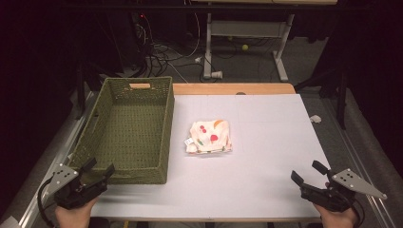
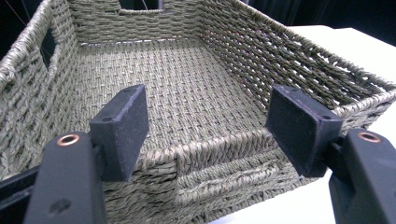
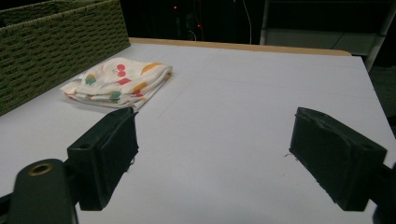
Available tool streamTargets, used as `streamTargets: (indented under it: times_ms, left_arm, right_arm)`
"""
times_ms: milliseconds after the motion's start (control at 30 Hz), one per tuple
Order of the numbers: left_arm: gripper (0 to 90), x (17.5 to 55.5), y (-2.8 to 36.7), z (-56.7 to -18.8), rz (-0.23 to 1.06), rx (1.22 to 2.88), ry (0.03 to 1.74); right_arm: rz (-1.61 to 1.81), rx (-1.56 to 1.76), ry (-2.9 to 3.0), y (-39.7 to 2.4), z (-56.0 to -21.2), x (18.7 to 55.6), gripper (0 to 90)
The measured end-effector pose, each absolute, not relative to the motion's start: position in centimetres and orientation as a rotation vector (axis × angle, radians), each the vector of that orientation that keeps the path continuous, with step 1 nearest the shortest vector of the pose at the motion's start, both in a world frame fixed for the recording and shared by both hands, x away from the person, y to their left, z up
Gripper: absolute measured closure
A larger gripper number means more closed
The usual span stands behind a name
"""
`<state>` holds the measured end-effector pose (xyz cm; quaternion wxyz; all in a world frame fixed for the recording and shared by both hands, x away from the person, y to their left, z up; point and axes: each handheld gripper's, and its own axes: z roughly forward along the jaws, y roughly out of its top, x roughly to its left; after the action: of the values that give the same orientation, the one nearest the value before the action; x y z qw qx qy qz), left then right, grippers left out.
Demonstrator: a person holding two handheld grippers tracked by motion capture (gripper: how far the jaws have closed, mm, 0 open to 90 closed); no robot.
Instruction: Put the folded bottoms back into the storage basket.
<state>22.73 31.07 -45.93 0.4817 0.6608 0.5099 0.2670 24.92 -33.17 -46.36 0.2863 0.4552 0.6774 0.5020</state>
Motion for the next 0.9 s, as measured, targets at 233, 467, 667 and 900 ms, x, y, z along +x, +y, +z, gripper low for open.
streamTargets:
  times_ms: [233,467,667,900]
  left_arm:
    - [27.9,22.7,31.0,-45.9,0.649,1.615,1.239]
    - [27.9,22.6,31.0,-45.8,0.655,1.613,1.238]
    - [28.0,22.7,30.7,-45.7,0.645,1.608,1.233]
    - [28.0,22.9,30.1,-45.3,0.639,1.616,1.211]
  right_arm:
    - [1.340,1.220,1.814,-33.2,-46.4,24.9,15.4]
    - [1.338,1.214,1.819,-33.1,-46.4,24.9,15.4]
    - [1.342,1.228,1.815,-33.2,-46.5,25.0,15.4]
    - [1.338,1.219,1.828,-33.1,-46.5,25.0,15.4]
